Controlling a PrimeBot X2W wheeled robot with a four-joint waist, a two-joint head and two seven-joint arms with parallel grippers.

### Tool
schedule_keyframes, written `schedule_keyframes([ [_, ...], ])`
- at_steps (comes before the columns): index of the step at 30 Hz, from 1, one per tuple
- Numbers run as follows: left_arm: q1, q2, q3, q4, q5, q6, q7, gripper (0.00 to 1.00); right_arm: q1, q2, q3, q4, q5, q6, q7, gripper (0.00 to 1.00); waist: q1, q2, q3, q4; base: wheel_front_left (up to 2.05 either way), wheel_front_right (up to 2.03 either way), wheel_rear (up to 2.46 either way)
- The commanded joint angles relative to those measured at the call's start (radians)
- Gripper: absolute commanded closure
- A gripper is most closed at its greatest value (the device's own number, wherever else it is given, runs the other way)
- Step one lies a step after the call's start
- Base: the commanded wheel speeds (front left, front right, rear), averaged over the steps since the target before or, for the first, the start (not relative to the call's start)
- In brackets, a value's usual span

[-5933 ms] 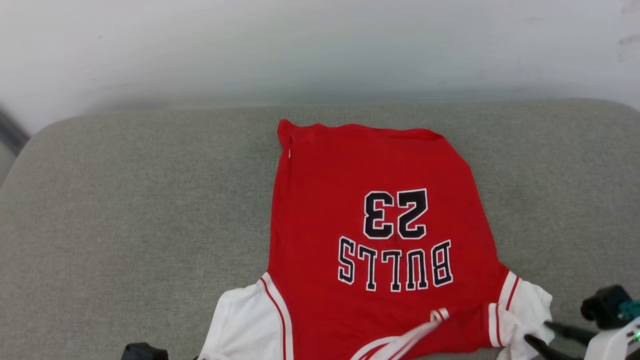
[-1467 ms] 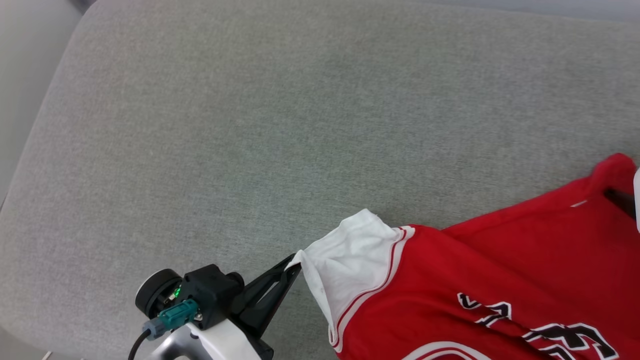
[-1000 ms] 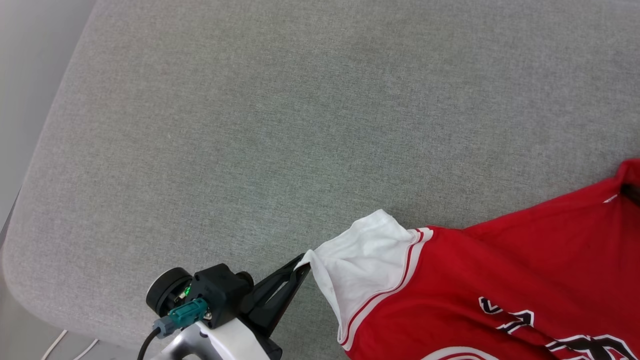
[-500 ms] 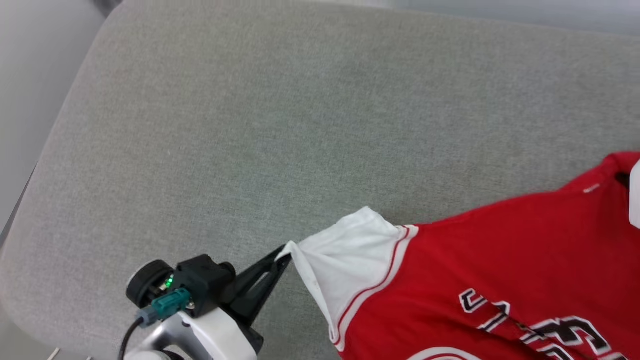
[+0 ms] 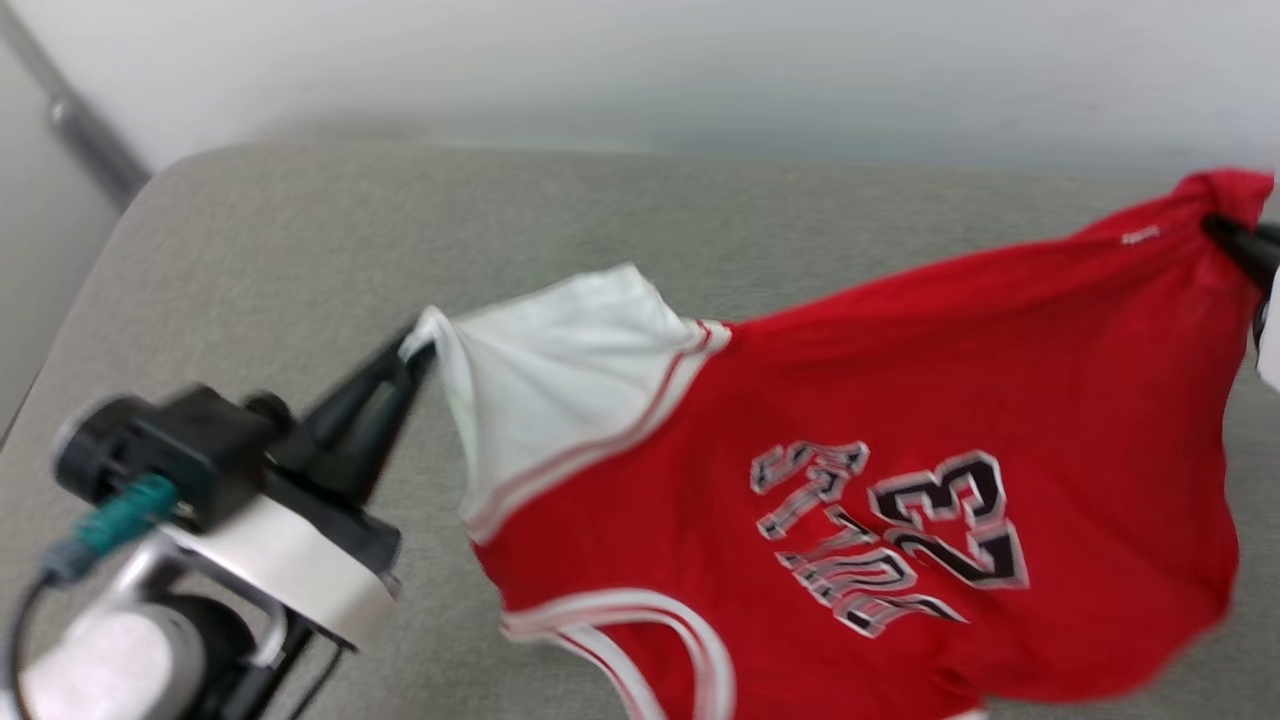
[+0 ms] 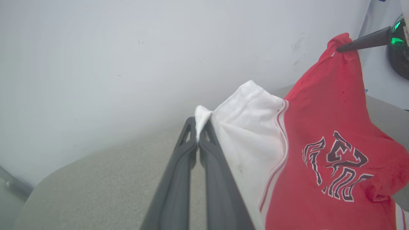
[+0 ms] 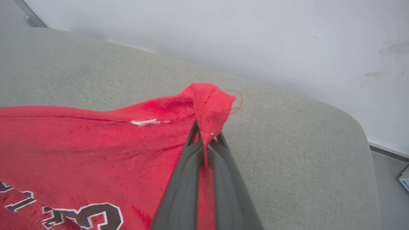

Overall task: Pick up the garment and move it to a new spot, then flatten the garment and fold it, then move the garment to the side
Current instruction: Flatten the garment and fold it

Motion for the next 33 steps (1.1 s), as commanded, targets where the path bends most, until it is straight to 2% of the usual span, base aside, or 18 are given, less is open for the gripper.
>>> schedule_keyframes([
  [1, -0.029, 0.009, 0.030, -0.011, -0.004, 0.014, -0.013, 1.00, -0.021, -0.002, 0.001, -0.025, 0.010, -0.001, -0.016, 1.00, 0.0001, 0.0000, -0.050, -0.057, 0.00, 0.00, 0.00],
  [10, -0.152, 0.041, 0.171, -0.047, -0.030, 0.040, -0.038, 1.00, -0.044, 0.013, -0.014, -0.183, 0.051, -0.001, -0.062, 1.00, 0.0001, 0.0000, -0.098, -0.146, 0.00, 0.00, 0.00],
  [19, -0.311, 0.091, 0.258, -0.081, -0.014, 0.042, 0.000, 1.00, -0.055, 0.052, -0.056, -0.311, 0.077, -0.001, -0.082, 1.00, 0.0001, 0.0000, -0.077, -0.202, 0.00, 0.00, 0.00],
  [25, -0.459, 0.080, 0.265, -0.045, -0.007, 0.020, 0.033, 1.00, -0.094, 0.070, -0.084, -0.352, 0.059, -0.001, -0.104, 1.00, 0.0001, 0.0000, -0.027, -0.215, 0.00, 0.00, 0.00],
  [33, -0.717, 0.054, 0.253, 0.095, 0.015, -0.049, 0.066, 1.00, -0.223, 0.062, -0.089, -0.326, 0.021, -0.001, -0.145, 1.00, 0.0001, 0.0000, 0.112, -0.222, 0.00, 0.00, 0.00],
])
